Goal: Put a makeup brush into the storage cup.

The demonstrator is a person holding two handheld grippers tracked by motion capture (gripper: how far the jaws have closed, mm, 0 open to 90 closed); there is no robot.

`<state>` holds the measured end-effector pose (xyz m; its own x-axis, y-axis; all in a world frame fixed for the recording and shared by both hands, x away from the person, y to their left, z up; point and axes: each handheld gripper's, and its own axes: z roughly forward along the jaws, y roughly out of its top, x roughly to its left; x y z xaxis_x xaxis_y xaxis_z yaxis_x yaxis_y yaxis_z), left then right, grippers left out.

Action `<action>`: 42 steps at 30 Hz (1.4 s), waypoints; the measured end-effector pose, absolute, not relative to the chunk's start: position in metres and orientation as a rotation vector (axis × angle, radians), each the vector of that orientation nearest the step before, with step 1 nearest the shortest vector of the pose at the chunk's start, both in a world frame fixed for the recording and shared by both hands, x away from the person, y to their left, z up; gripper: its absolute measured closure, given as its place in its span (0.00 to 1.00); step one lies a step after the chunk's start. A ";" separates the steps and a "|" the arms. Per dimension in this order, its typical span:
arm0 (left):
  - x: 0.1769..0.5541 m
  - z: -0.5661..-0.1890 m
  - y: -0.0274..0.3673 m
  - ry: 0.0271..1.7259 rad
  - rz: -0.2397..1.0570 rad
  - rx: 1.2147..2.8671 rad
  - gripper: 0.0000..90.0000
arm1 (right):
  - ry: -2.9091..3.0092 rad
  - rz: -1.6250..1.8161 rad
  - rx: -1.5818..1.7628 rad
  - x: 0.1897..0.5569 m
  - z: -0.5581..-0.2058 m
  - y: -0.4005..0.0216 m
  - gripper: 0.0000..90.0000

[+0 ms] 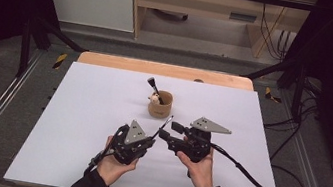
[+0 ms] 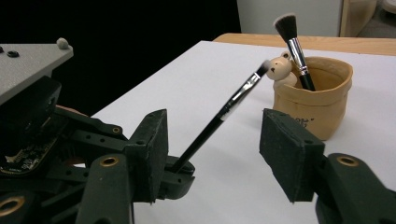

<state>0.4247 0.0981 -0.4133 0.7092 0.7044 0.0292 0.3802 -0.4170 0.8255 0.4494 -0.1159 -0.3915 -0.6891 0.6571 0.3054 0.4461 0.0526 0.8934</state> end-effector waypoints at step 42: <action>0.414 -0.420 0.086 0.800 0.462 2.044 0.94 | 2.195 1.784 1.153 0.448 -0.393 -0.114 0.91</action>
<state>0.4138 0.0857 -0.4200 0.7246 0.6887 0.0256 0.3665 -0.4165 0.8320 0.4485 -0.1142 -0.3933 -0.7117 0.5922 0.3779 0.4910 0.0347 0.8705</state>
